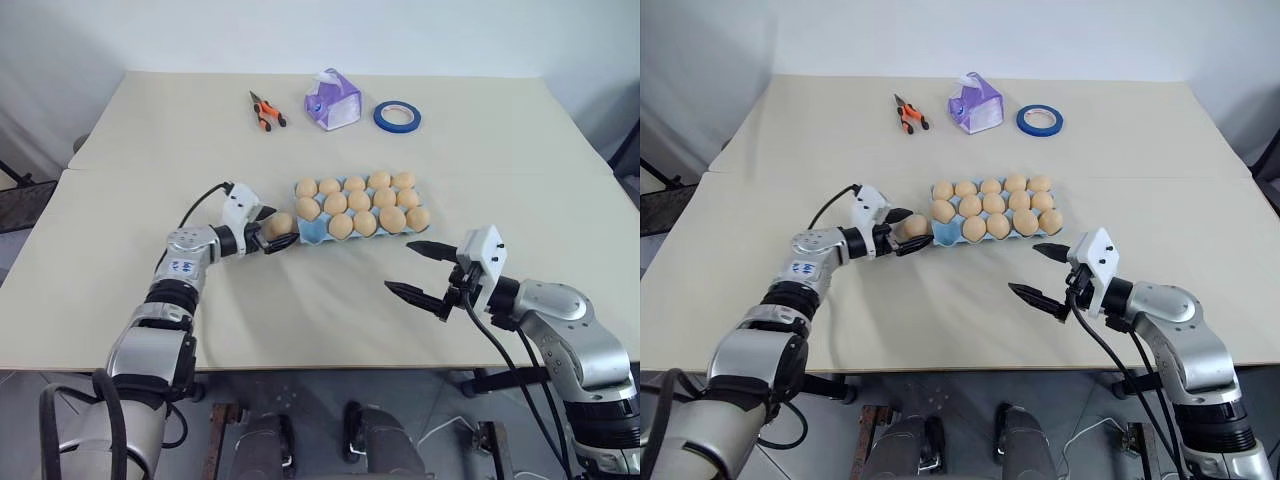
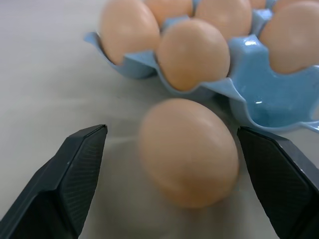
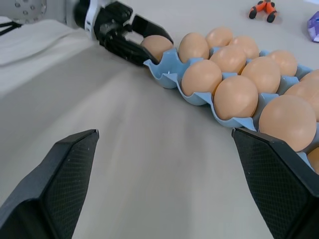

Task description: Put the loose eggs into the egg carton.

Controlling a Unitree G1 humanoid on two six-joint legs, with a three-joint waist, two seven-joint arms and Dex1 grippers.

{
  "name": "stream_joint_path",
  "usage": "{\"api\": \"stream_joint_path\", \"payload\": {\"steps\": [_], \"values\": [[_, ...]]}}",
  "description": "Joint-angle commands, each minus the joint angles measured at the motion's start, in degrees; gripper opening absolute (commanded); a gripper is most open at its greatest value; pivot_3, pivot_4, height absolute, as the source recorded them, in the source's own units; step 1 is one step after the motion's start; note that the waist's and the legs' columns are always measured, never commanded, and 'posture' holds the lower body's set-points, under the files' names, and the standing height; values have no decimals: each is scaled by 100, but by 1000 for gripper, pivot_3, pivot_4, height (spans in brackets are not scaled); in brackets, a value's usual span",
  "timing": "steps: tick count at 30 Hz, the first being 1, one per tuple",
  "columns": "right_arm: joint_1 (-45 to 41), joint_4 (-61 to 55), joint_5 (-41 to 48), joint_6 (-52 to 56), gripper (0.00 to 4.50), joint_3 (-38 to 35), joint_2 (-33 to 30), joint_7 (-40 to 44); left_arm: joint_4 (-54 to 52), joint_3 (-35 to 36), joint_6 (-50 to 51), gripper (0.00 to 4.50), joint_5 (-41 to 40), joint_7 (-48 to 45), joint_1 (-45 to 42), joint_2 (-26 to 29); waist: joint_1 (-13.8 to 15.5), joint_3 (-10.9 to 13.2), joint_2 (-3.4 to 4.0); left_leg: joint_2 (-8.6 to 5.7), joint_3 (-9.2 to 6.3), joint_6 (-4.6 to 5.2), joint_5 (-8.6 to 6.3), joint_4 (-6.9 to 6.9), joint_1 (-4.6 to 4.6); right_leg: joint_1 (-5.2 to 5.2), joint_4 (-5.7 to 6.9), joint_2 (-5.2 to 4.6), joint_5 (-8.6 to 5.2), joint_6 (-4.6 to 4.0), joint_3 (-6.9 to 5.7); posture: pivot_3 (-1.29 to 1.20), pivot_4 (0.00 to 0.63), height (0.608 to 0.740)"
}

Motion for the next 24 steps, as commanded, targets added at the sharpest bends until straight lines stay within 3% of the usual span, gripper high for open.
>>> {"api": "stream_joint_path", "payload": {"steps": [1,8,15,24], "values": [[38,-244,79,-38,4500,-212,-53,-66,40,45,69,3841,57,-94,-166,-13,-13,0,0,0,0,0,0,0,0,0,1,0,0,0,0,0,150,740],[27,-221,64,-55,4500,-195,-28,-81,-70,253,-9,1822,-68,-165,-173,60,-13,0,0,2,-1,-1,1,3,1,0,5,1,0,0,-1,0,150,740],[-31,-175,54,-67,4500,-162,-16,-83,-1022,418,579,1708,-491,-1163,-135,219,-11,0,0,2,-2,-1,1,5,-2,0,6,2,0,0,-4,0,150,740],[34,-215,39,-64,4500,-146,17,-136,-1438,244,750,1708,-505,-1252,-131,-253,-1,0,0,-2,-3,5,3,23,-6,3,13,2,3,5,-3,0,150,740]]}}
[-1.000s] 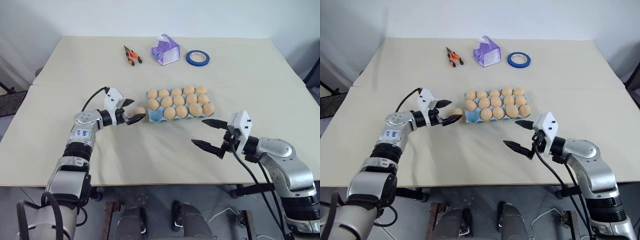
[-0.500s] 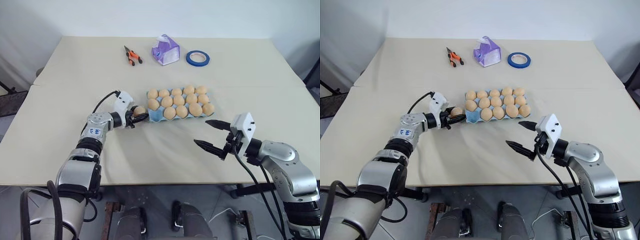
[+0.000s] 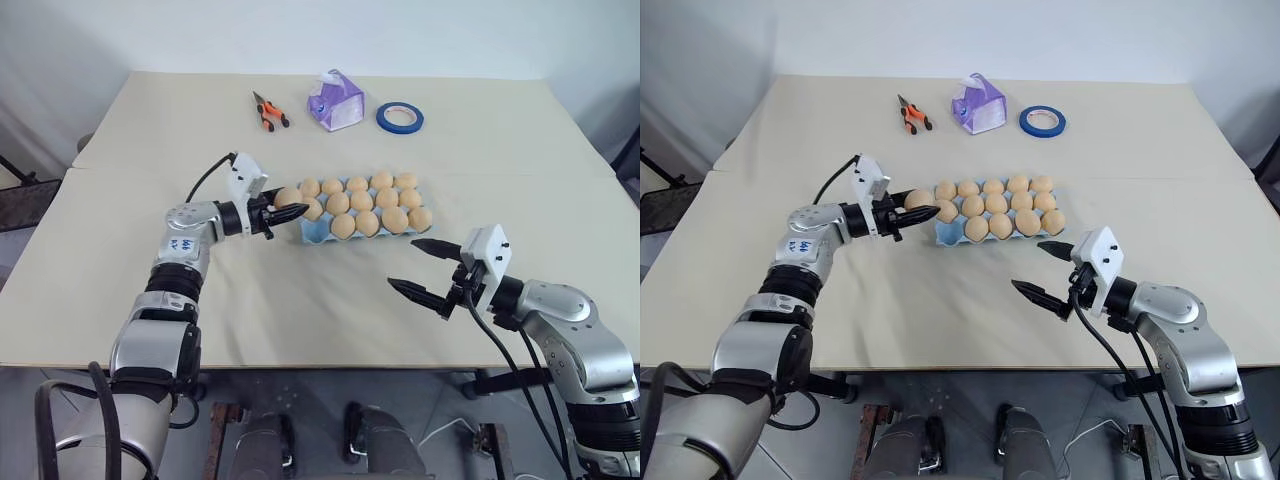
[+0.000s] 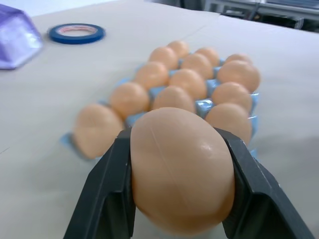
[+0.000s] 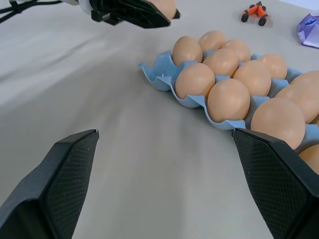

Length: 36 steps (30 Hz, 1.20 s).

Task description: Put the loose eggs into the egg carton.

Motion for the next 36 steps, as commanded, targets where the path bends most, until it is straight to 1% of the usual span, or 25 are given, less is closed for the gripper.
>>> {"api": "stream_joint_path", "payload": {"steps": [1,3,4,6,8,9,10,13,16,20,25,27,30,34,36], "values": [[18,-220,41,-65,4500,-81,17,-53,-303,-172,107,1708,-7,-197,-9,-165,-1,0,0,0,0,0,0,2,0,0,2,1,0,0,0,0,150,740],[33,-236,47,-63,4500,-89,18,-66,-268,-241,185,2383,42,-144,-22,-233,0,0,0,0,0,0,0,2,0,0,4,2,0,0,0,0,150,740],[41,-244,46,-61,4500,-94,19,-78,-233,-263,231,2612,73,-78,-49,-246,-10,0,0,0,0,0,0,2,1,0,4,2,0,0,0,0,150,740],[58,-259,50,-59,4500,-101,20,-95,-257,-283,316,3211,69,-90,-65,-253,-28,0,0,2,0,0,0,2,2,-1,6,1,0,0,3,0,150,740],[77,-274,58,-60,4500,-110,16,-110,-328,-298,377,3849,66,-102,-64,-231,-26,0,0,4,0,-1,0,2,4,-1,11,2,-1,-2,2,0,150,740],[82,-280,62,-60,4500,-111,15,-118,-348,-291,381,4238,60,-98,-66,-217,-20,0,0,4,-1,-2,1,2,3,-3,15,2,-2,-4,2,0,150,740],[85,-282,64,-60,4500,-111,14,-123,-360,-284,383,4457,55,-94,-67,-208,-16,0,0,4,-2,-3,2,2,4,-3,17,2,-2,-4,1,0,150,740],[91,-280,69,-67,4500,-120,2,-123,-570,-155,393,4457,-107,-252,-57,-88,-17,0,0,2,-3,0,3,6,4,-2,20,-1,-2,-4,3,0,150,740],[71,-233,73,-83,4500,-135,-30,-77,-1014,-15,729,4457,-433,-759,92,143,-26,0,0,3,-3,0,3,6,3,-3,20,-2,-2,-4,4,0,150,740],[-27,-73,39,-147,4500,-158,-93,21,-1383,68,963,4457,-548,-867,360,450,-25,0,1,5,-3,-4,4,4,5,-3,21,0,-4,-6,4,0,150,740],[-249,262,-25,-269,4500,-203,-233,212,-1649,112,1037,4457,-493,-964,884,1085,-37,0,0,4,-1,-2,4,7,8,-2,27,-1,-3,-6,8,0,150,740],[-344,437,-51,-346,4500,-200,-296,324,-1934,204,845,4457,-583,-1088,1228,1313,-35,0,1,4,-1,-2,4,7,10,-3,30,-3,-4,-8,8,0,150,740],[-526,758,-94,-477,4500,-166,-361,523,-2306,318,915,4457,-701,-1242,1699,1638,-28,0,1,6,-2,-4,4,5,10,-3,28,-7,-6,-10,11,0,150,740],[-738,1111,-175,-613,4500,-58,-375,773,-2714,484,693,4457,-871,-1369,2155,1841,-18,0,1,5,-2,-5,2,5,9,-4,28,-11,-6,-10,20,0,150,740],[-839,1304,-243,-688,4500,16,-372,895,-2889,563,635,4457,-920,-1304,2284,1871,2,0,1,5,-6,-32,-13,5,8,-4,27,-13,-7,-12,38,0,150,740]]}}
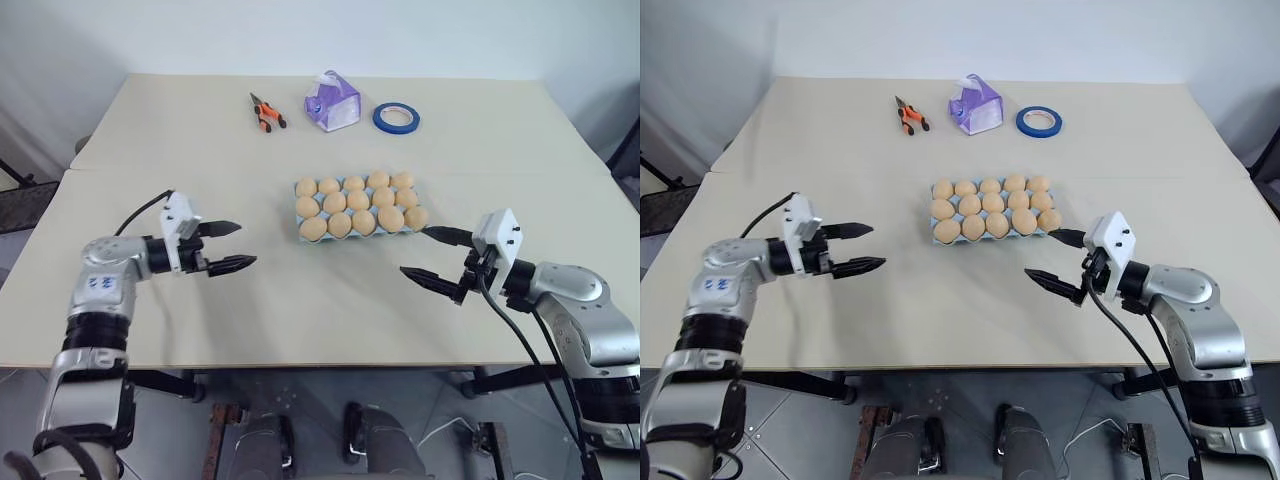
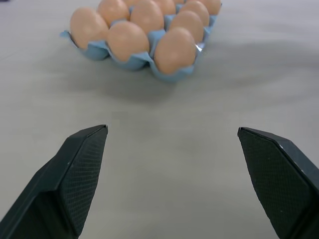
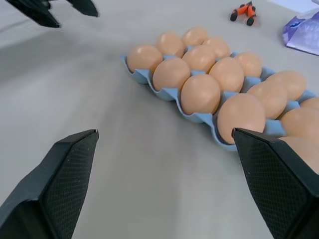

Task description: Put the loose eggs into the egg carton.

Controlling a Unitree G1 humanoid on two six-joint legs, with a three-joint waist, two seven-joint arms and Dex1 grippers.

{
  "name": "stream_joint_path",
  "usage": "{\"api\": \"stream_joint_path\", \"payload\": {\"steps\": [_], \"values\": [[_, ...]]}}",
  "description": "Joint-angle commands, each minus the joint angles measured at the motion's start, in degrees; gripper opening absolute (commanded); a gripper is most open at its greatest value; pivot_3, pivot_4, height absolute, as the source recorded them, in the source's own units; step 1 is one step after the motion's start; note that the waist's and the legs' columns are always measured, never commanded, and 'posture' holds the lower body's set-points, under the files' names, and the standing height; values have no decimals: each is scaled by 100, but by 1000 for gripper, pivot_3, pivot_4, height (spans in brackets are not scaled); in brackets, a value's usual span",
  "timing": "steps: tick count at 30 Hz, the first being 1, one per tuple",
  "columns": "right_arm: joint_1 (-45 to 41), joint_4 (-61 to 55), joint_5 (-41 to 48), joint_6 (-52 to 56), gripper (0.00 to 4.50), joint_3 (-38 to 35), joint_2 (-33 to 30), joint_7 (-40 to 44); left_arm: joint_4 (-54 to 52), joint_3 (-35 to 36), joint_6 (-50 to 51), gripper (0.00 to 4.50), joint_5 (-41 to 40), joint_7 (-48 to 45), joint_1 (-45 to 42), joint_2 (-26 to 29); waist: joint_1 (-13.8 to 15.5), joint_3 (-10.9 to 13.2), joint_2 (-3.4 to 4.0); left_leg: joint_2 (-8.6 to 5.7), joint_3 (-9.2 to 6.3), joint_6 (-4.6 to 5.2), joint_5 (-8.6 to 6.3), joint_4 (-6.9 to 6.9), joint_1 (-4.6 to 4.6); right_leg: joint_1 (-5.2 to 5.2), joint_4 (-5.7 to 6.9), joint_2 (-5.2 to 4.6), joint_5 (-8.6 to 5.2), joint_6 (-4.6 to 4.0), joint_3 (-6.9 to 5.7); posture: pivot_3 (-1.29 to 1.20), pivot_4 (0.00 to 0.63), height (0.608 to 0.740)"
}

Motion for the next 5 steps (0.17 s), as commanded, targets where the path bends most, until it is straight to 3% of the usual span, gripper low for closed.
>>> {"api": "stream_joint_path", "payload": {"steps": [1,5], "values": [[-185,197,-80,-221,4500,43,-65,248,-502,215,-201,4457,-226,42,100,93,10,0,0,-1,-1,-1,0,0,0,0,0,-2,0,0,9,0,150,740],[-318,323,-149,-276,4500,101,7,317,-643,319,-301,4457,-255,253,171,26,-7,0,0,-2,2,0,0,1,1,1,1,-1,0,1,16,0,150,740]]}}
